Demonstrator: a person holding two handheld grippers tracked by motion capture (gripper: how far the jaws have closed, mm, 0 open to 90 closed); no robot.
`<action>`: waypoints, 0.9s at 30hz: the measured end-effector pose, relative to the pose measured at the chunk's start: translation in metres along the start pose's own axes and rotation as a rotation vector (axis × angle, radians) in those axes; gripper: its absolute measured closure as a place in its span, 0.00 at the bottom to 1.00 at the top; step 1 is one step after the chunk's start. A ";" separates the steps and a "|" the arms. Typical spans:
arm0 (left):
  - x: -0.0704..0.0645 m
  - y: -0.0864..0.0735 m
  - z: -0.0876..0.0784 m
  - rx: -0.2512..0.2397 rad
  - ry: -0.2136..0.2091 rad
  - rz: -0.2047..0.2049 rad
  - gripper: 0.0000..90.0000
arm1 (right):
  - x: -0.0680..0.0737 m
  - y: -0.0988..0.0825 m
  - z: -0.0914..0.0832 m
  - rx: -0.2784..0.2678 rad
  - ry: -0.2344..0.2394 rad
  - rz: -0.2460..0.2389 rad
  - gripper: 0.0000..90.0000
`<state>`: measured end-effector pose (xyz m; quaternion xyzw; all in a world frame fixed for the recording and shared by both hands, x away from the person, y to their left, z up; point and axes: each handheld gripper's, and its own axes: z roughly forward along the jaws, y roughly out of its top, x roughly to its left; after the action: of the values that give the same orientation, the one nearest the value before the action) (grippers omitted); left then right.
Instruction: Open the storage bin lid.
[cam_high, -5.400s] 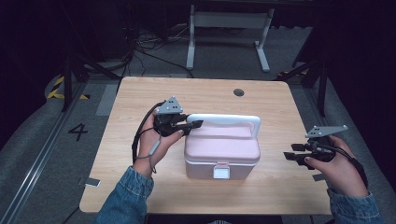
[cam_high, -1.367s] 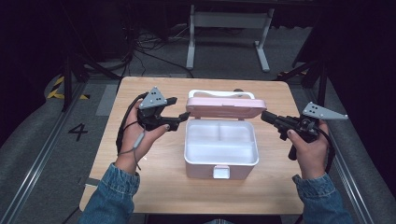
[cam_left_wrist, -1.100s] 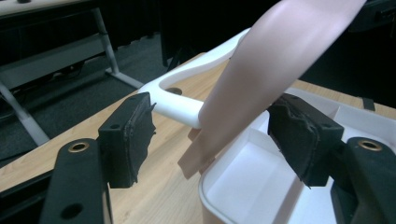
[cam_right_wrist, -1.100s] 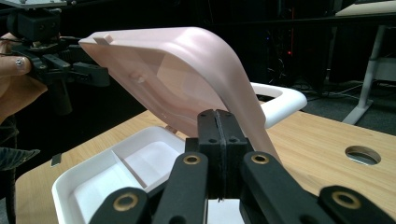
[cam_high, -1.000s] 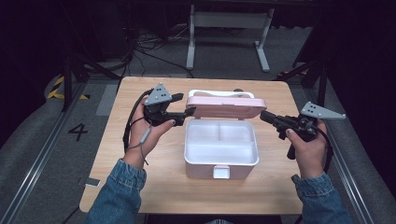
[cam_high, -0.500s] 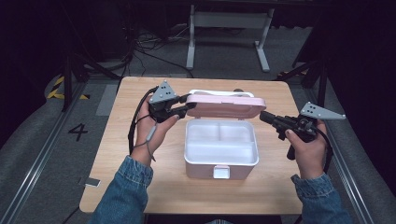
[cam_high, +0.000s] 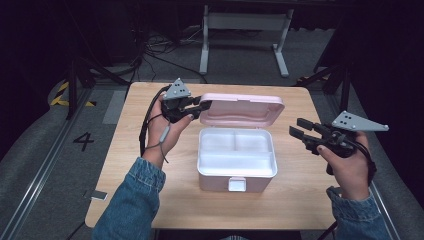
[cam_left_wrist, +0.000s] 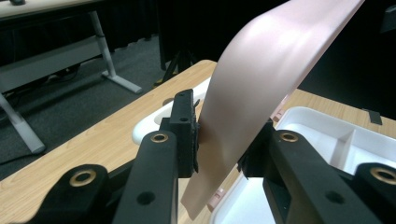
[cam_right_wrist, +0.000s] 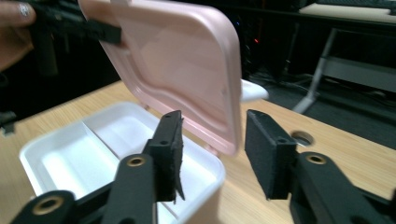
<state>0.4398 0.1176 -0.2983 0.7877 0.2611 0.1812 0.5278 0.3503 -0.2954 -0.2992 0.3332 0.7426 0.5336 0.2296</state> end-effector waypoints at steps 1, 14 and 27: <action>0.001 0.001 0.001 0.004 0.001 -0.002 0.81 | -0.001 0.000 -0.003 0.005 -0.011 -0.008 0.61; 0.022 0.006 0.021 0.026 0.042 -0.029 0.84 | -0.026 -0.016 -0.035 0.167 -0.137 0.040 0.53; 0.042 0.007 0.041 0.073 0.062 -0.113 0.83 | -0.043 -0.032 -0.034 0.311 -0.204 0.085 0.48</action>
<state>0.4978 0.1104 -0.3065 0.7844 0.3279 0.1658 0.4997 0.3475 -0.3560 -0.3190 0.4482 0.7742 0.3851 0.2266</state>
